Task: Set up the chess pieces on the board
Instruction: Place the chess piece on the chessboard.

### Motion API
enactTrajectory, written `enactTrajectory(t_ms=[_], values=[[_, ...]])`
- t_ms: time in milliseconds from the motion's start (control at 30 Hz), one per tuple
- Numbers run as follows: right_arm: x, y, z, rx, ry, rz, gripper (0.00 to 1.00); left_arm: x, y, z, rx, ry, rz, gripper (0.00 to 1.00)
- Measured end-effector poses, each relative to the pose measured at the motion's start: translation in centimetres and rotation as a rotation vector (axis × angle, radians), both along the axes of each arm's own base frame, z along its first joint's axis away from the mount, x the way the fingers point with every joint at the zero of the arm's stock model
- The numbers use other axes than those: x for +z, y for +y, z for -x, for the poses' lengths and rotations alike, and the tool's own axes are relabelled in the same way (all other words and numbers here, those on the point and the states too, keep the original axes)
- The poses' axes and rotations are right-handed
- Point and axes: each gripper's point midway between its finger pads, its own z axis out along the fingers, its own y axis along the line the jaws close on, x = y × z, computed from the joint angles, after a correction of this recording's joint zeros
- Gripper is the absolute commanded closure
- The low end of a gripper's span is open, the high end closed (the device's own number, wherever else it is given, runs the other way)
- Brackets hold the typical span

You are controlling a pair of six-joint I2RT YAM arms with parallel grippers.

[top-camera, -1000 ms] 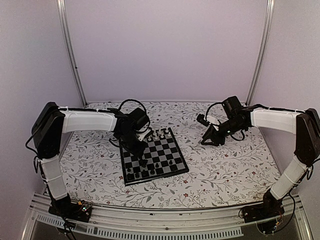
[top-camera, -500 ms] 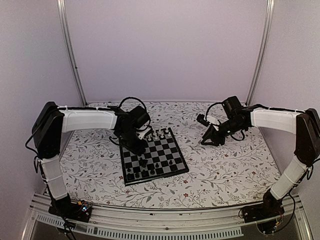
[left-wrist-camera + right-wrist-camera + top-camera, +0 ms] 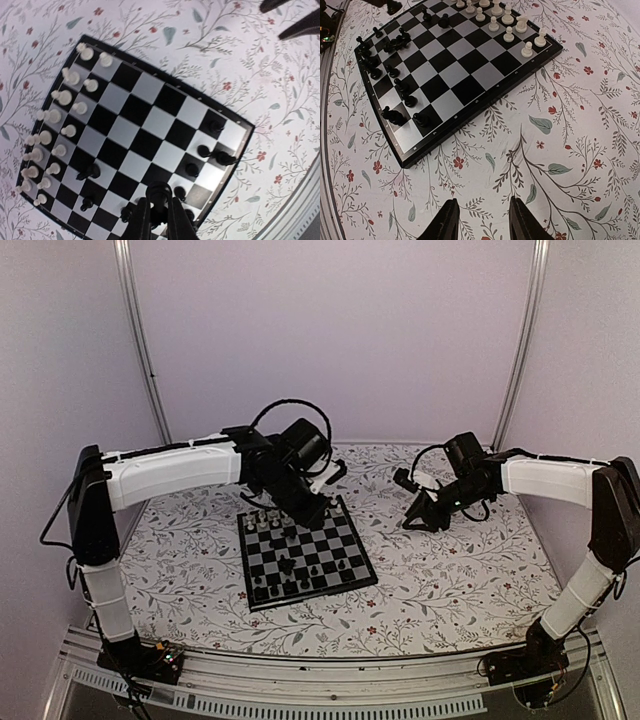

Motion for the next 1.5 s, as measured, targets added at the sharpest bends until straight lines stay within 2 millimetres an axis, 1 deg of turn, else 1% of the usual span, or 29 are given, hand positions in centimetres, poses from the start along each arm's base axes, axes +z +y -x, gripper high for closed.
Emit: enactTrajectory(t_ms=[67, 167, 267, 300, 400, 500, 667, 867, 1167, 1500], values=[[-0.1, -0.2, -0.2, -0.010, -0.002, 0.008, 0.64, 0.9, -2.5, 0.9, -0.061, -0.016, 0.030, 0.91], [-0.1, -0.7, -0.6, -0.034, -0.001, 0.015, 0.64, 0.9, -5.3, 2.3, -0.137, -0.023, 0.052, 0.90], [-0.3, -1.6, -1.3, -0.077, -0.001, 0.026, 0.64, -0.1, -7.3, 3.6, -0.196, -0.010, 0.052, 0.90], [-0.3, -1.9, -1.6, -0.092, -0.001, 0.030, 0.64, -0.7, -7.9, 4.0, -0.215, 0.000, 0.048, 0.90], [-0.4, -2.8, -2.3, -0.131, -0.008, 0.045, 0.64, -2.3, -8.9, 4.6, -0.244, 0.017, 0.027, 0.90], [-0.5, -3.3, -2.8, -0.159, -0.016, 0.058, 0.64, -3.8, -9.6, 5.2, -0.264, 0.033, 0.006, 0.90], [-0.6, -3.7, -3.2, -0.186, -0.024, 0.074, 0.64, -5.3, -10.4, 5.8, -0.293, 0.043, -0.016, 0.90], [-0.6, -4.1, -3.5, -0.204, -0.025, 0.080, 0.64, -5.8, -10.9, 6.3, -0.311, 0.044, -0.024, 0.90], [-0.6, -4.2, -3.5, -0.206, -0.025, 0.080, 0.64, -7.9, -10.9, 6.4, -0.315, 0.065, -0.059, 0.90], [-0.6, -4.2, -3.5, -0.206, -0.025, 0.080, 0.64, -8.1, -10.8, 6.3, -0.314, 0.063, -0.068, 0.85]])
